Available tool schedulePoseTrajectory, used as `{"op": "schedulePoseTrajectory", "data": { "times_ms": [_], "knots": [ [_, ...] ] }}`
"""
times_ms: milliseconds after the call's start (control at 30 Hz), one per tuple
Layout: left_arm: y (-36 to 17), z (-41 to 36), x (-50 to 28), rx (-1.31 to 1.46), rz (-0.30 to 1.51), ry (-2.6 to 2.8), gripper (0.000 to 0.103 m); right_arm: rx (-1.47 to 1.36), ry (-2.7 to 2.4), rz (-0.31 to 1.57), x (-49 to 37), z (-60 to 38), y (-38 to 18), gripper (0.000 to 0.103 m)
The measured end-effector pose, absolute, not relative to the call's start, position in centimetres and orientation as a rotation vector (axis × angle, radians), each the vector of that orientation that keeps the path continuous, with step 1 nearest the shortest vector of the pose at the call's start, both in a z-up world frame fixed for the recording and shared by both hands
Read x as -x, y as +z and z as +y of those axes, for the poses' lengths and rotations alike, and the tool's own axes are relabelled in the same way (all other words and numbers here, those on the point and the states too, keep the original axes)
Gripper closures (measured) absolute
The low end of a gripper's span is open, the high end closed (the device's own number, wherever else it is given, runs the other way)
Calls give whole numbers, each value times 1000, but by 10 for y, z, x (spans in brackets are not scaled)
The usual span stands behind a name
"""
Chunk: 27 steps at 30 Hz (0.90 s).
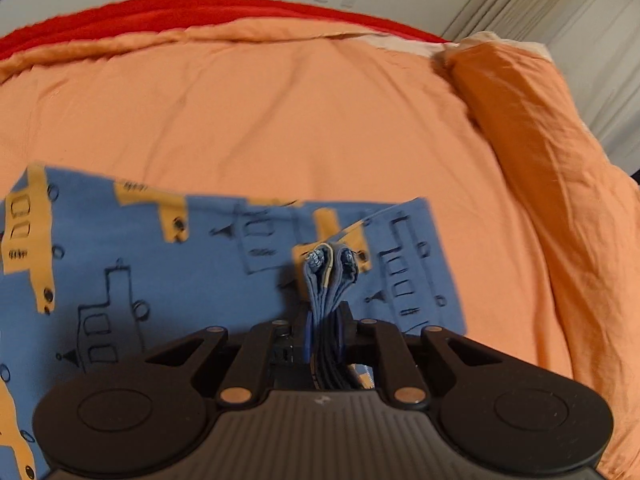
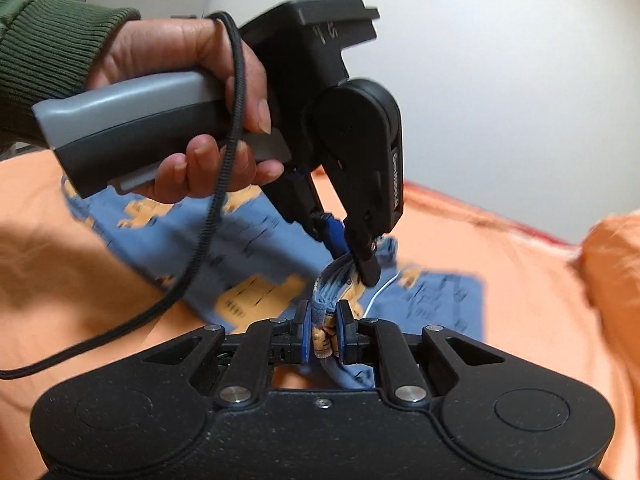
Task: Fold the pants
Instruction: 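Grasp the pants edge with the left gripper beside the right gripper while the right gripper holds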
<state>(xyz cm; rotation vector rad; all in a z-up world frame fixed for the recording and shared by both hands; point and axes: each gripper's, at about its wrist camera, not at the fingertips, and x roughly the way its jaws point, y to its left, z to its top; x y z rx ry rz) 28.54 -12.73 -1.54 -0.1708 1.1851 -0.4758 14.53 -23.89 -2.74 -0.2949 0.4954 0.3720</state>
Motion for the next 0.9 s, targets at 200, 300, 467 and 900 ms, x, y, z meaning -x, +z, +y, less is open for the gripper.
{"op": "schedulePoseTrajectory", "data": {
  "times_ms": [200,300,467,900],
  "knots": [
    [-26,-117,-285,234,1180,-487,90,279,385,551,-156,-230,-38,89],
    [-27,-117,-284,224,1177,-488,90,284,383,558,-155,-230,-40,89],
    [-27,-118,-283,216,1174,-486,90,289,381,557,-152,-233,-37,89],
    [-26,-123,-284,205,1174,-482,91,288,382,554,-152,-232,-39,89]
  ]
}}
